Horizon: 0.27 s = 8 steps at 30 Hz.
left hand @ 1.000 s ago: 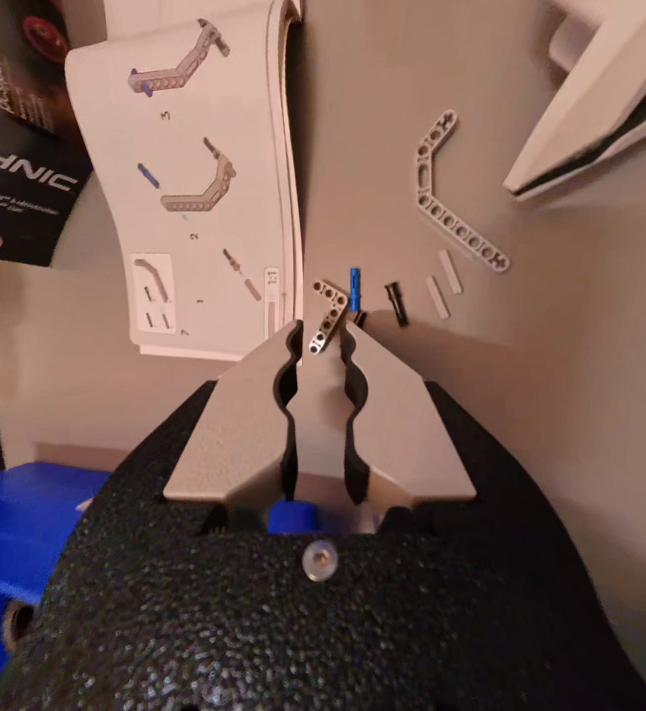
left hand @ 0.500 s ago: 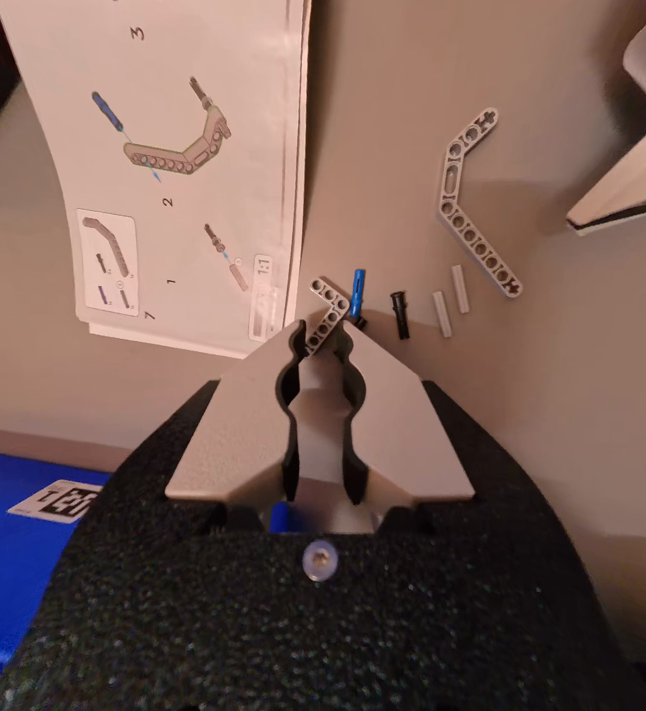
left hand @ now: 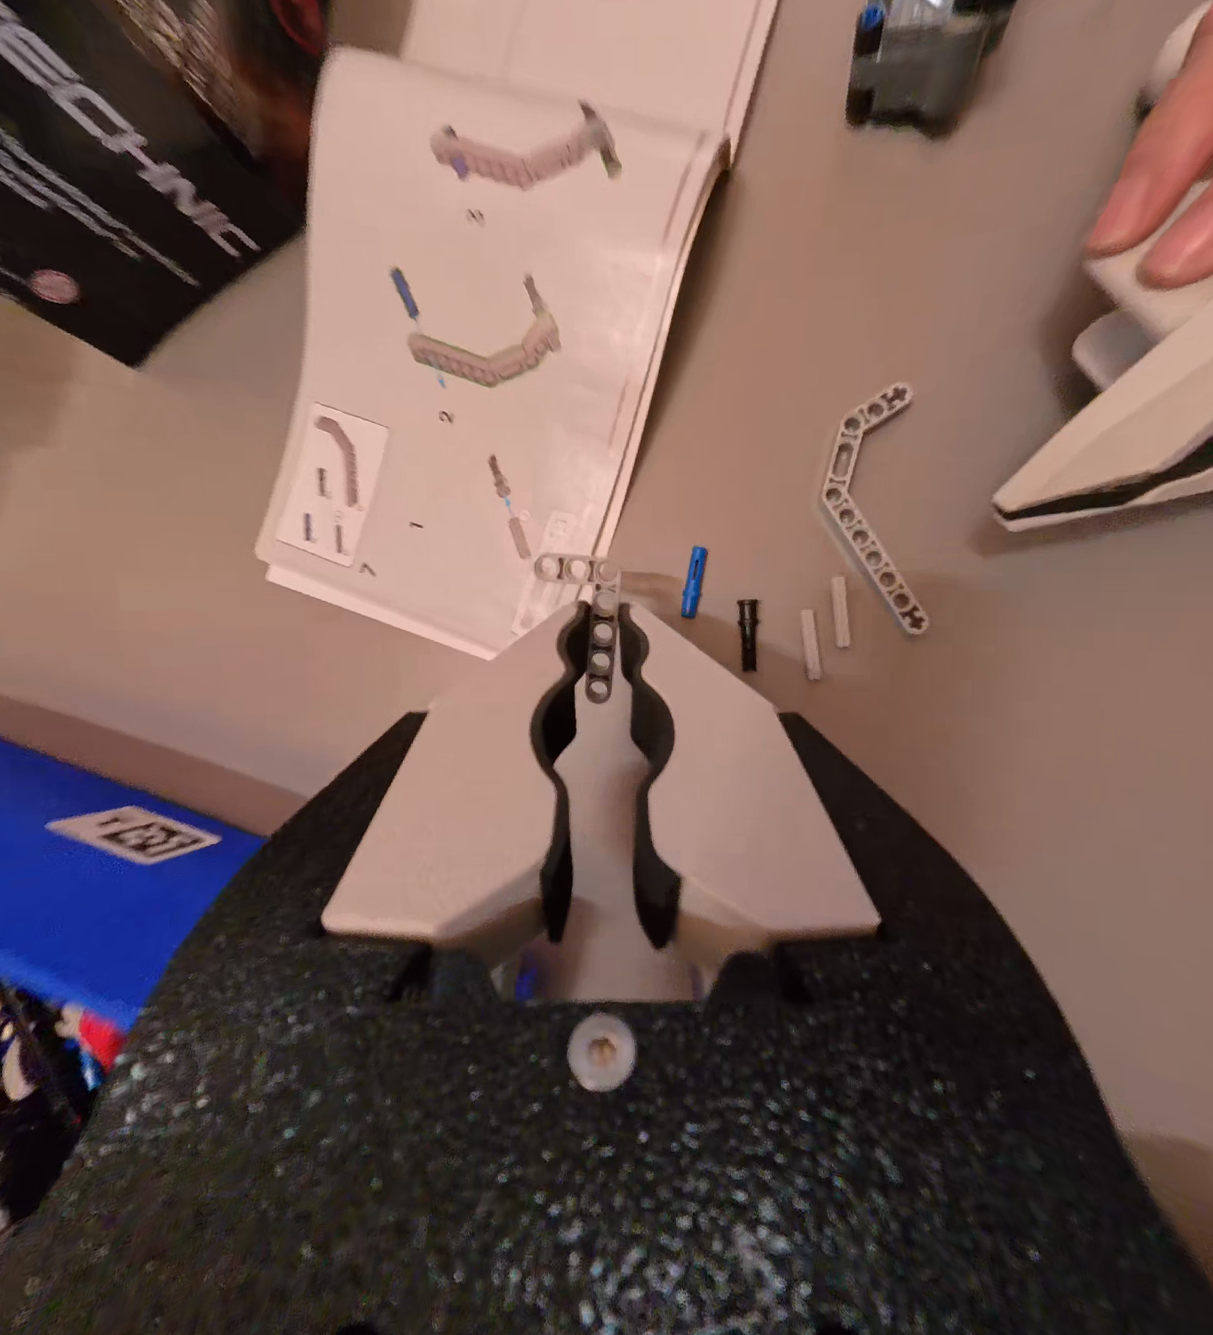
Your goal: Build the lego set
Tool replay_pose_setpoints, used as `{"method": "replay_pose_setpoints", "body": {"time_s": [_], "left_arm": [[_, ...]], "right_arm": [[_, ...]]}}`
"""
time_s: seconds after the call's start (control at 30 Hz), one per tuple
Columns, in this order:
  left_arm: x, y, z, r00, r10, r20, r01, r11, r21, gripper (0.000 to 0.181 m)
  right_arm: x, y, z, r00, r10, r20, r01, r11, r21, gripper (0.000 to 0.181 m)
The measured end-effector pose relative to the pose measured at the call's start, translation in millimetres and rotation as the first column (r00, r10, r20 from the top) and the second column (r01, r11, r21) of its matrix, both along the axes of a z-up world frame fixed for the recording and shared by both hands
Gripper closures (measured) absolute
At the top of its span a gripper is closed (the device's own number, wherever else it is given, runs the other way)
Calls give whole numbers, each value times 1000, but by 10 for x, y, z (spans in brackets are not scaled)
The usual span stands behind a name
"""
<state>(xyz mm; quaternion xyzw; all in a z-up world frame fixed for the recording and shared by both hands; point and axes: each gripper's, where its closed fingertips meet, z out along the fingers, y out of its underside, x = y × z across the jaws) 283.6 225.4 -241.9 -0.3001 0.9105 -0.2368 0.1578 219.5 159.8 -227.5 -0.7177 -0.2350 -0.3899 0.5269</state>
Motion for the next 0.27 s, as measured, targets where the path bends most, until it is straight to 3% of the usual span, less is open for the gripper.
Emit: {"method": "replay_pose_setpoints", "body": {"time_s": [0.13,0.27], "left_arm": [[-45,263,425,986,100,137,-97,995,-27,176],[-129,1131,944,893,343,292,-351,936,-26,176]], "right_arm": [[9,-13,13,1000,-8,1,8,1000,7,181],[16,-21,20,1000,-12,-2,12,1000,12,181]]}}
